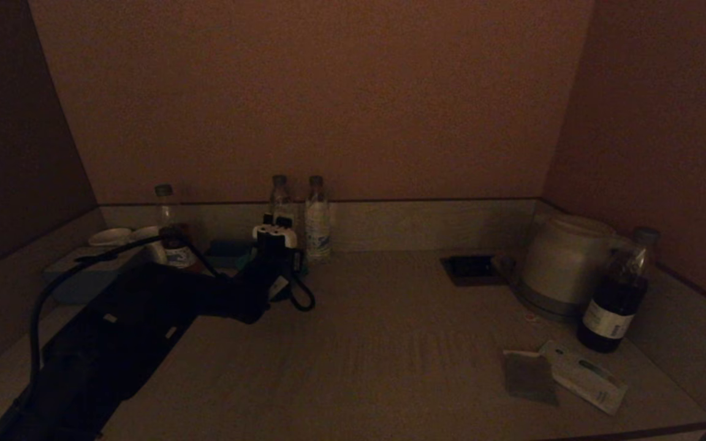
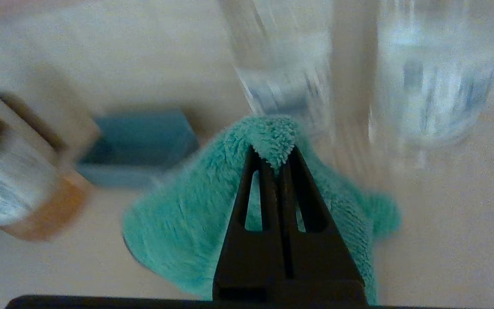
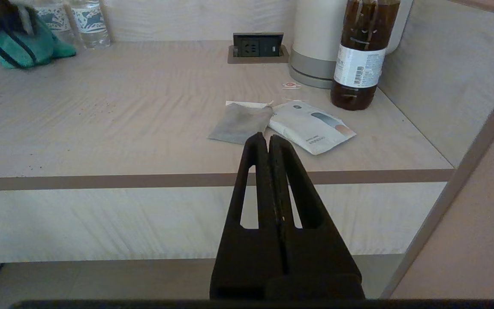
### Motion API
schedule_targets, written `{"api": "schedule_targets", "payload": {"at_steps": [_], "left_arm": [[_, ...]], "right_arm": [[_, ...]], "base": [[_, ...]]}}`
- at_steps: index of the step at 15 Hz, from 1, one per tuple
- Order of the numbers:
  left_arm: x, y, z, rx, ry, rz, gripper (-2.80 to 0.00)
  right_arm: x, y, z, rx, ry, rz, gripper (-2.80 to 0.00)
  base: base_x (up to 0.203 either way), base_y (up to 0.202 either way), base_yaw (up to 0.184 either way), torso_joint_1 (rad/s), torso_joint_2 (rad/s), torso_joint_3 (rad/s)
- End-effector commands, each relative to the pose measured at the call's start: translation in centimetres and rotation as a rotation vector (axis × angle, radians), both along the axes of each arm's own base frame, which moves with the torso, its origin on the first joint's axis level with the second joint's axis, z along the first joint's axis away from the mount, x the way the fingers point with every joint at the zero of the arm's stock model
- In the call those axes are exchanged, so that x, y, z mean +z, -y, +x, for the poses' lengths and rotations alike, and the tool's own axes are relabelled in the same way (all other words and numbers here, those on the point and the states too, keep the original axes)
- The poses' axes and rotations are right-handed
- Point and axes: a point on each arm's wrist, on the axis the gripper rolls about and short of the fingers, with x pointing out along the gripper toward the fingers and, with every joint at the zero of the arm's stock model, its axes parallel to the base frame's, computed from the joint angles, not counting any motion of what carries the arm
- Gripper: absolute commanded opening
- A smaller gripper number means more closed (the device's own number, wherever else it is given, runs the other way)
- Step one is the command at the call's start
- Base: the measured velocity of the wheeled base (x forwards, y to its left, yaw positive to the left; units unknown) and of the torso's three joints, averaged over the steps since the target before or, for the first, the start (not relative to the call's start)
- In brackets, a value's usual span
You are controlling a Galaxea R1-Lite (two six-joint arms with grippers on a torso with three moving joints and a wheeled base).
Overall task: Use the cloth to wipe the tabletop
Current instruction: Sweep the stains on the table
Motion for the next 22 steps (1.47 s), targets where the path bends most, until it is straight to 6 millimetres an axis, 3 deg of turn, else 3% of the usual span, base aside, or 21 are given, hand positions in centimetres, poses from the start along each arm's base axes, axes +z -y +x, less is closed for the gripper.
{"api": "schedule_targets", "payload": {"at_steps": [1, 5, 8, 14, 19, 22], "left_arm": [[-2.2, 0.0, 0.2, 0.004, -0.031, 0.016, -2.80], [-2.9, 0.5, -0.6, -0.010, -0.065, 0.025, -2.80], [-3.0, 2.2, -2.3, -0.049, -0.090, 0.012, -2.80], [0.0, 3.3, -7.6, -0.090, -0.164, -0.055, -2.80], [3.2, 1.3, -14.8, -0.042, -0.335, -0.105, -2.80], [5.7, 0.5, -20.7, -0.064, -0.413, -0.131, -2.80]], "right_arm": [[0.0, 0.0, 0.0, 0.001, 0.000, 0.000, -2.80], [0.0, 0.0, 0.0, 0.001, 0.000, 0.000, -2.80], [0.0, 0.0, 0.0, 0.001, 0.000, 0.000, -2.80], [0.0, 0.0, 0.0, 0.001, 0.000, 0.000, -2.80], [0.0, 0.0, 0.0, 0.001, 0.000, 0.000, -2.80], [0.0, 0.0, 0.0, 0.001, 0.000, 0.000, -2.80]], "base": [[0.000, 0.000, 0.000, 0.000, 0.00, 0.000], [0.000, 0.000, 0.000, 0.000, 0.00, 0.000], [0.000, 0.000, 0.000, 0.000, 0.00, 0.000], [0.000, 0.000, 0.000, 0.000, 0.00, 0.000], [0.000, 0.000, 0.000, 0.000, 0.00, 0.000], [0.000, 0.000, 0.000, 0.000, 0.00, 0.000]]}}
